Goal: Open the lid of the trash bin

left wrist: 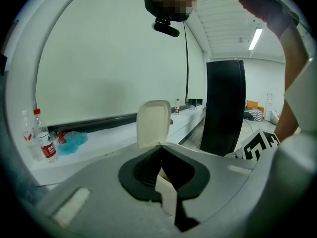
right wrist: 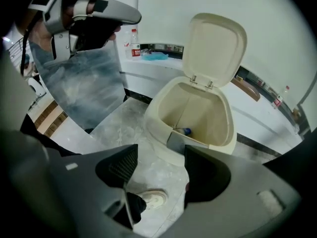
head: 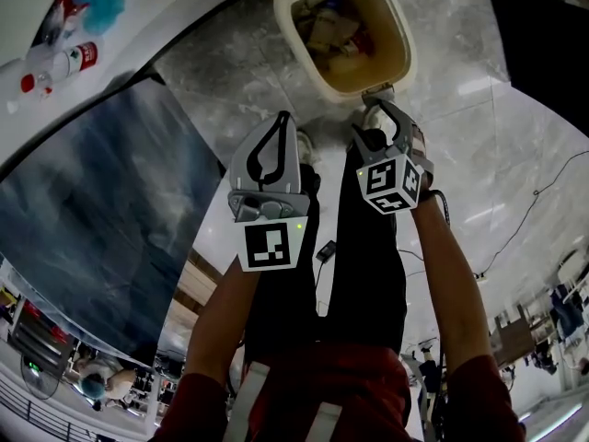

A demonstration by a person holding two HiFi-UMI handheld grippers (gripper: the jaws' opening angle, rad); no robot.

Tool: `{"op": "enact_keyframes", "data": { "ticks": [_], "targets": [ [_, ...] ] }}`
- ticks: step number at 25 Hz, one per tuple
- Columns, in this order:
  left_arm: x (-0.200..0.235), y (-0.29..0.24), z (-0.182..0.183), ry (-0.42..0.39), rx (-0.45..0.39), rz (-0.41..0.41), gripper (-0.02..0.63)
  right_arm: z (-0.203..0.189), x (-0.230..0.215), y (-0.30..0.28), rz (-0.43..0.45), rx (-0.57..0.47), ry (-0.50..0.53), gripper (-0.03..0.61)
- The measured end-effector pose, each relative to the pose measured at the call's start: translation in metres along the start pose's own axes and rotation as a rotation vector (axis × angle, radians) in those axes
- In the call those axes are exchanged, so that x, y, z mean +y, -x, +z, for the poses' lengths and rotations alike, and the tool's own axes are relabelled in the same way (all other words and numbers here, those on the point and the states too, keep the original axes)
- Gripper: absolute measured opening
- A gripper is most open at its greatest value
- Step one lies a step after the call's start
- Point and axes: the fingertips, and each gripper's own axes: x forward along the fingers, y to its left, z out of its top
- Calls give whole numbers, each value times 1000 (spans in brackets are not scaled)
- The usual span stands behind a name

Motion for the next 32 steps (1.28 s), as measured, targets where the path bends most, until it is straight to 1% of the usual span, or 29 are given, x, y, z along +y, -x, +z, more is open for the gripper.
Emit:
{"op": "enact_keyframes", "data": {
  "ticks": [10,15,25,29,32],
  "targets": [
    [4,4,5,-7,-5,7,6,3,-1,0,-17,-5,-26,291],
    [5,6,13,-18,-10,10,5,6,-6,2,-12,15,-72,289],
    [3,12,43,-37,-44,3,6,9,-5,5,36,75,-80,281],
    [2,21,57,-56,-47,-6,5,7,3,18,47,96,-97,281],
    [3,29,70,-58,-65,-1,6,7,9,32,49,100,-108,281]
  ]
}}
